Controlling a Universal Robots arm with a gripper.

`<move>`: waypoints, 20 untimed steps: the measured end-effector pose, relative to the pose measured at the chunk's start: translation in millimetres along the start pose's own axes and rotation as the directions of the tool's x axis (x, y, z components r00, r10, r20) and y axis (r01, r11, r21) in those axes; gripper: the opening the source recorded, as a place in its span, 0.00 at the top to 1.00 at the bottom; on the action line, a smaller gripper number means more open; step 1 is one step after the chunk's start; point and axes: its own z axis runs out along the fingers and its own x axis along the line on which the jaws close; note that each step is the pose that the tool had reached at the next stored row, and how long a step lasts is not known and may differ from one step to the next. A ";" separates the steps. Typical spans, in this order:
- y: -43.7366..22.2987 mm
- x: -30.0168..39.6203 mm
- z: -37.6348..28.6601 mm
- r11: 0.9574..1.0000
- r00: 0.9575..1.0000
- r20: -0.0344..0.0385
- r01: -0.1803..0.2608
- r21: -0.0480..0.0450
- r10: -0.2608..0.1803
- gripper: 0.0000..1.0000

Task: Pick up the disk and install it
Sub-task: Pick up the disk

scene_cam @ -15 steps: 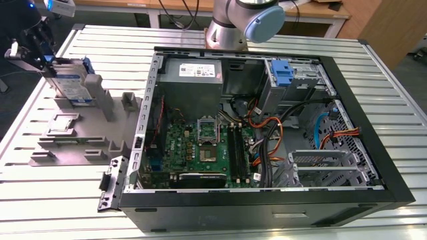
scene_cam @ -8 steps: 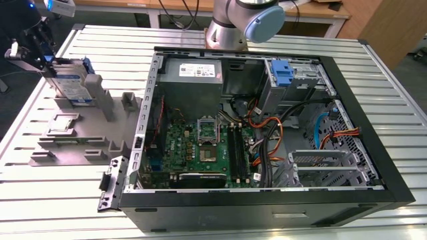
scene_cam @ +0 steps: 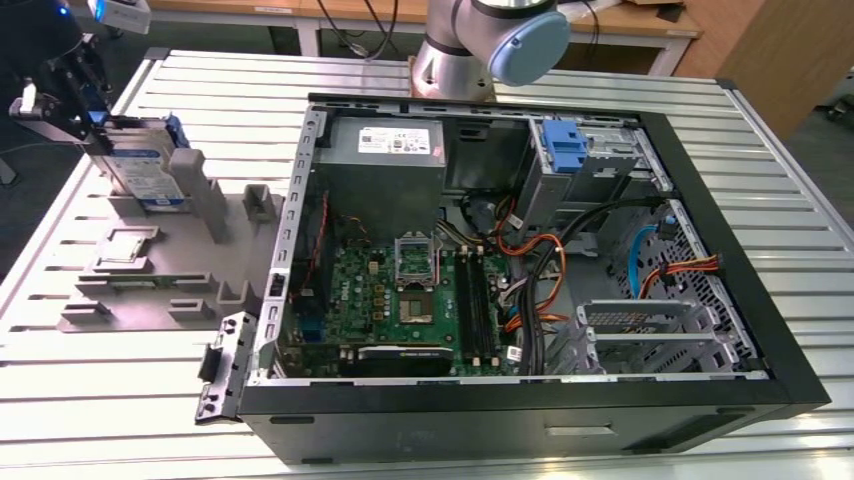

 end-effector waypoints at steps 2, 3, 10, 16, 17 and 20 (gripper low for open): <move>0.0 -0.1 -1.4 1.000 1.000 0.000 0.000 0.000 0.000 0.64; 0.1 -0.1 -2.4 1.000 1.000 0.000 0.000 0.000 0.000 0.64; 0.4 -0.6 -11.2 1.000 1.000 0.000 0.000 0.000 0.000 0.64; 0.6 -1.0 -18.3 1.000 1.000 0.000 0.000 0.000 0.000 0.64; 0.6 -1.1 -19.6 1.000 1.000 0.000 0.000 0.000 0.000 0.64; 0.8 -1.3 -23.7 1.000 1.000 0.000 0.000 0.000 0.000 0.64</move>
